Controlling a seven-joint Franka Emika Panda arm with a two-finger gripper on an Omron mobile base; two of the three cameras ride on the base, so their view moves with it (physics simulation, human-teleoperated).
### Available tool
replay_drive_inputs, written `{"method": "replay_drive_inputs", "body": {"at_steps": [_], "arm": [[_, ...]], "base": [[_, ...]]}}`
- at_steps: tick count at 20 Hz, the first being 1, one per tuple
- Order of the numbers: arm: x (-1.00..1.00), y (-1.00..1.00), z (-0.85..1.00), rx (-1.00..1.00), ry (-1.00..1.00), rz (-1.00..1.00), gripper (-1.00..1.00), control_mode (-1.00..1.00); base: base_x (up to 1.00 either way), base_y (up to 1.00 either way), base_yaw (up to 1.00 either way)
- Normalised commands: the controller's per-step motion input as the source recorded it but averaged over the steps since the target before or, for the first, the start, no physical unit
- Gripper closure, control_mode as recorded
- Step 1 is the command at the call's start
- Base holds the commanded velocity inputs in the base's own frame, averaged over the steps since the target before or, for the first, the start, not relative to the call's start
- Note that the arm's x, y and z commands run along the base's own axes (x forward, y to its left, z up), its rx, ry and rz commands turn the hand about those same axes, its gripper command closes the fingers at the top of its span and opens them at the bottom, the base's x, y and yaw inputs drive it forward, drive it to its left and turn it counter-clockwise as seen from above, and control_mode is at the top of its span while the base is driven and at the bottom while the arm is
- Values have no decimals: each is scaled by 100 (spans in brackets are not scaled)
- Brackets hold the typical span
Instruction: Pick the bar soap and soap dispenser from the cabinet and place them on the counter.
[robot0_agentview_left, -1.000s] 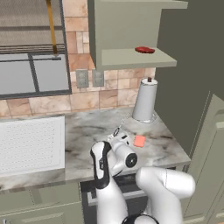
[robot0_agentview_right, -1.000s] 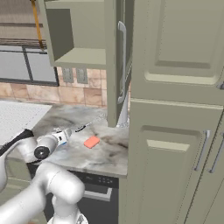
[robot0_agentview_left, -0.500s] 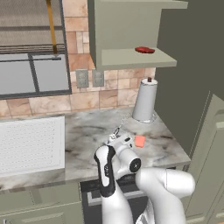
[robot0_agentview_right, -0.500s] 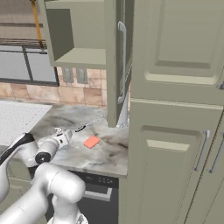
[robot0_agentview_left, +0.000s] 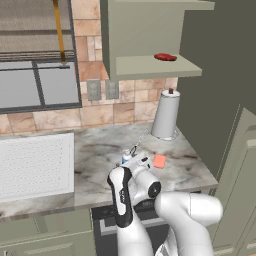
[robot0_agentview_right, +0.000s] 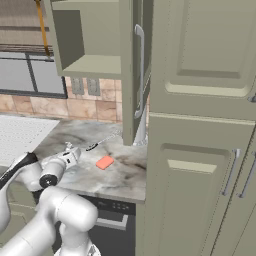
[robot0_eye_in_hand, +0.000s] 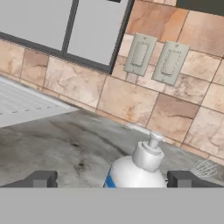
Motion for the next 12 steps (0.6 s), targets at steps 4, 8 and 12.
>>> {"method": "replay_drive_inputs", "body": {"at_steps": [4,8,12], "arm": [[-60,-4,0,0,-16,0,-100,-100],[-93,-21,0,1,-21,0,-100,-100],[-95,-35,5,3,-24,0,-100,-100]], "base": [[0,0,0],[0,0,0],[0,0,0]]}}
